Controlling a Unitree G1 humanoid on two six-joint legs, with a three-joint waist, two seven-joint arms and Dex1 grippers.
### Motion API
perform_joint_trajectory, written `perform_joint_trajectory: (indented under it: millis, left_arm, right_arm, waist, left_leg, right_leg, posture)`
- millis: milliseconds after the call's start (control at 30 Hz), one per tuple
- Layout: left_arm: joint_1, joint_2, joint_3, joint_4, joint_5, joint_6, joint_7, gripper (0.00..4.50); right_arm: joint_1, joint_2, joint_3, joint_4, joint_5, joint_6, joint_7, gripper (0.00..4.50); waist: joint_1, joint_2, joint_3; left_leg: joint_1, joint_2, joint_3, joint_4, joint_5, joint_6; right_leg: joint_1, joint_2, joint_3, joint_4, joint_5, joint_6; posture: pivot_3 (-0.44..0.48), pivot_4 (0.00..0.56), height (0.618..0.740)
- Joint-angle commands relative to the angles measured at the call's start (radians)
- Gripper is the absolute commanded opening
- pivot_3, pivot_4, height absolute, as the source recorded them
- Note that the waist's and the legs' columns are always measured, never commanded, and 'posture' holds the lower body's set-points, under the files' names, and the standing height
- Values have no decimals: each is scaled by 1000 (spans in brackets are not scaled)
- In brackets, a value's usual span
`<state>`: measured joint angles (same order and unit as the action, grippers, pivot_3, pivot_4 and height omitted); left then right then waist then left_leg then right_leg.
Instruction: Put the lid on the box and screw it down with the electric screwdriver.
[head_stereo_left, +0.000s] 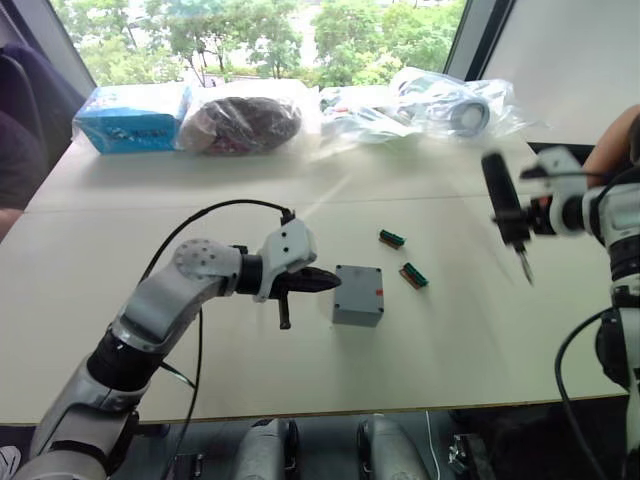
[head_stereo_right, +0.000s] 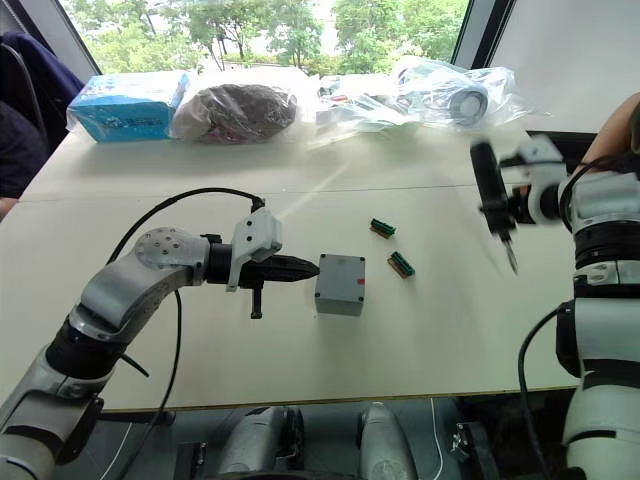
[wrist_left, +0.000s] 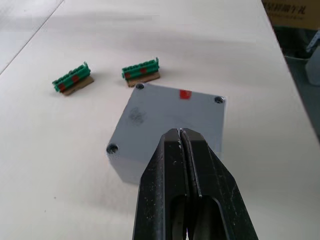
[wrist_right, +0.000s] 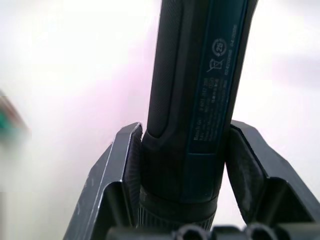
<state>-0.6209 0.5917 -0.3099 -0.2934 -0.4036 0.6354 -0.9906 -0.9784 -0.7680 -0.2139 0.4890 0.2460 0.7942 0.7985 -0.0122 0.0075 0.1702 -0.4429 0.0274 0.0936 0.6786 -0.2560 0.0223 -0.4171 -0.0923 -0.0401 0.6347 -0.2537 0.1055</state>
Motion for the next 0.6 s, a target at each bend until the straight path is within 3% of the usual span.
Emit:
perform_joint_trajectory:
  millis: [33,167,233,300,600]
  left_arm:
    - [-36,-7,-8,35,28,-58,-37,0]
    - [-71,-42,-44,105,60,-80,-54,0]
    - [-82,-58,-56,130,74,-92,-65,0]
    - [-88,-68,-58,153,86,-106,-76,0]
    - [-115,-129,-87,266,116,-130,-138,0]
  right_arm:
    - [92,139,-243,-459,273,111,-97,1939]
    - [257,304,-237,-814,388,111,-209,1939]
    - [323,357,-219,-908,428,116,-249,1939]
    - [384,377,-181,-962,425,93,-266,1939]
    - [560,439,-105,-1041,436,-10,-337,1939]
  waist:
    - [9,0,0]
    - [33,0,0]
    - [34,0,0]
    - [31,0,0]
    - [22,0,0]
  left_leg:
    - [0,2,-1,-1,0,-1]
    - [-1,4,-1,1,1,-2]
    - [-1,3,-1,3,1,-2]
    - [-1,2,-2,5,-4,7]
    - [0,-1,-2,5,-4,8]
  right_leg:
    - [0,2,-1,0,0,0]
    - [2,5,-5,0,-1,-1]
    - [3,4,-5,0,1,-3]
    - [4,2,-2,-1,2,-4]
    - [3,3,-2,-1,2,-3]
  posture:
    - [0,150,740]
    - [0,150,740]
    - [0,150,740]
    - [0,150,740]
    - [0,150,740]
